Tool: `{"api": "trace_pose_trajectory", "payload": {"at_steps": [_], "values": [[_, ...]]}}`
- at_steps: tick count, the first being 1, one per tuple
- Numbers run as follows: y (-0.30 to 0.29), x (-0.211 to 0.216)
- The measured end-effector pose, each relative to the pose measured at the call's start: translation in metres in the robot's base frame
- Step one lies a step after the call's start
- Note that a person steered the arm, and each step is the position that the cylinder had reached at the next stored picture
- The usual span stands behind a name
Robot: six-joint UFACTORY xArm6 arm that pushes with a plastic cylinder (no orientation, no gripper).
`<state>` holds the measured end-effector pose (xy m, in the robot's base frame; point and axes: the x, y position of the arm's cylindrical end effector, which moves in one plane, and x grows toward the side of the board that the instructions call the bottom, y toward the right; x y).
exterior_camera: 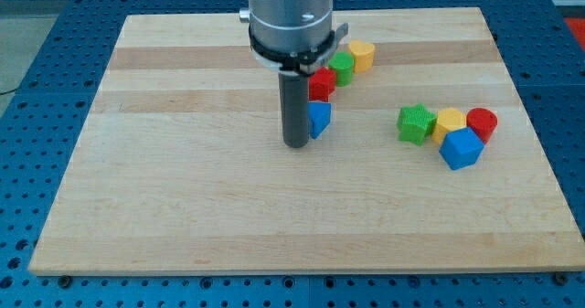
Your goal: Push the blue triangle towards the green circle
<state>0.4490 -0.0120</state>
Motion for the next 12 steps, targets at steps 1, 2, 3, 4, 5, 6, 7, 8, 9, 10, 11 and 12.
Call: {"api": "trace_pose_trajectory", "payload": {"at_steps": [1,2,3,4,5,6,7,8,9,10,11,12], "values": [[0.033,-0.023],[0.064,-0.027],[0.064,-0.027],[0.064,-0.031],[0.064,-0.043],[0.064,-0.048],[0.074,-0.048],[0.086,-0.048],[0.093,-0.048],[0.094,-0.048],[0.097,-0.048],[0.097,-0.048]]}}
